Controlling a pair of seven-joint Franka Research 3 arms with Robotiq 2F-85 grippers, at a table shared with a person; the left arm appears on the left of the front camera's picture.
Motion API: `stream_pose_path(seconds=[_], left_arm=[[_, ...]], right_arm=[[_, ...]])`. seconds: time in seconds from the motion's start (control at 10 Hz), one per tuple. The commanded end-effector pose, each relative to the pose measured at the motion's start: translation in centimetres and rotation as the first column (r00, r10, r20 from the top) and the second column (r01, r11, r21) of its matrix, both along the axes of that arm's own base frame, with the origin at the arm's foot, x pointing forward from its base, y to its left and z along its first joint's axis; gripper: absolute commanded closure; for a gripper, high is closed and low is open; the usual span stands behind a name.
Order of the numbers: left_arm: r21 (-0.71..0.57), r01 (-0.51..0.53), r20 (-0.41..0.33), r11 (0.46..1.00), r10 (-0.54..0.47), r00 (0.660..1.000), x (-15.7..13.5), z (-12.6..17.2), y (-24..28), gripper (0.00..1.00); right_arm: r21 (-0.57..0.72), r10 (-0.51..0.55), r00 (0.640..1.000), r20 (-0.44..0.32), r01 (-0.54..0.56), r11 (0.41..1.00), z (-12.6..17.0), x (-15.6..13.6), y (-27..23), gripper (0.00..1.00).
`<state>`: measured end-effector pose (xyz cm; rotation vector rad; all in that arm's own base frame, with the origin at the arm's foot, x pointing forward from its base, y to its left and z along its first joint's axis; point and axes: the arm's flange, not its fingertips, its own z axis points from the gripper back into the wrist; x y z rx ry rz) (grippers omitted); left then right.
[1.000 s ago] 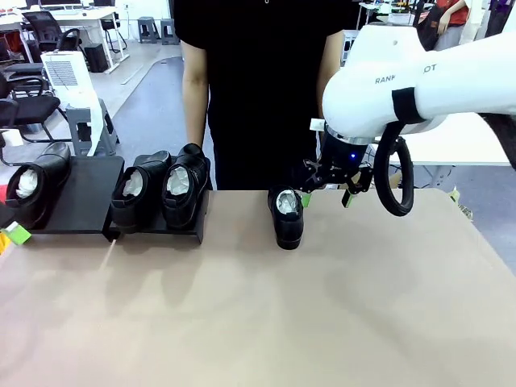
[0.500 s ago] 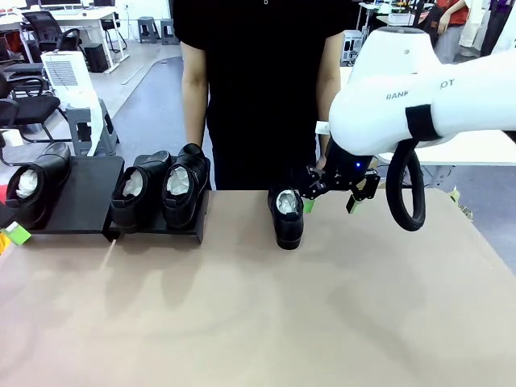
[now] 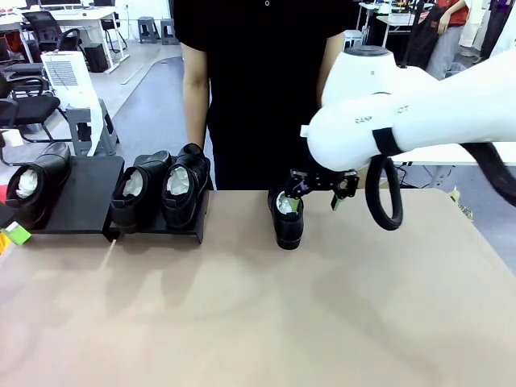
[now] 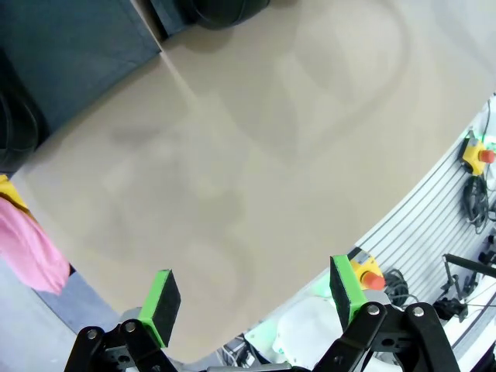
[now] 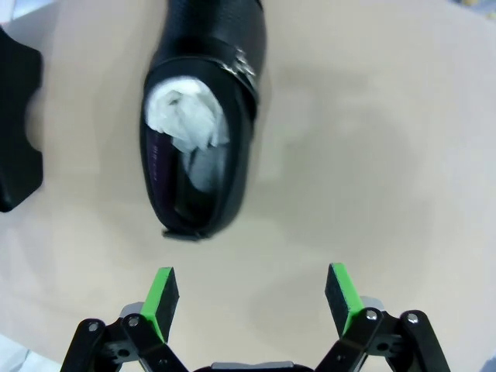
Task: Organize the shoes by placing them on the stand.
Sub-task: Pick up one Shoe and place it in the middle of the table.
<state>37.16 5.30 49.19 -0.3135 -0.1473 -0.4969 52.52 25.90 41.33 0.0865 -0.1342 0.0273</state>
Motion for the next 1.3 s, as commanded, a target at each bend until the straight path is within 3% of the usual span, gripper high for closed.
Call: stream_pose_path(seconds=[0.0, 0.3, 0.6, 1.2], left_arm=[[-0.010, -0.012, -0.001, 1.000, 0.012, 1.000, -0.2, 0.0, -0.1, 0.00], [-0.010, -0.012, -0.001, 1.000, 0.012, 1.000, -0.2, 0.0, -0.1, 0.00], [-0.010, -0.012, -0.001, 1.000, 0.012, 1.000, -0.2, 0.0, -0.1, 0.00], [-0.010, -0.012, -0.001, 1.000, 0.012, 1.000, -0.2, 0.0, -0.1, 0.00]], right_arm=[[-0.023, 0.009, 1.000, 0.019, -0.008, 1.000, 1.2, 1.9, 3.0, 0.00], [-0.013, 0.045, 0.999, 0.024, -0.045, 0.999, 1.1, 4.1, 5.6, 0.00], [-0.009, 0.085, 0.996, -0.029, -0.085, 0.996, -1.6, 5.9, 8.5, 0.00], [-0.072, 0.084, 0.995, -0.047, -0.088, 0.994, -5.3, 7.2, 9.1, 0.00]])
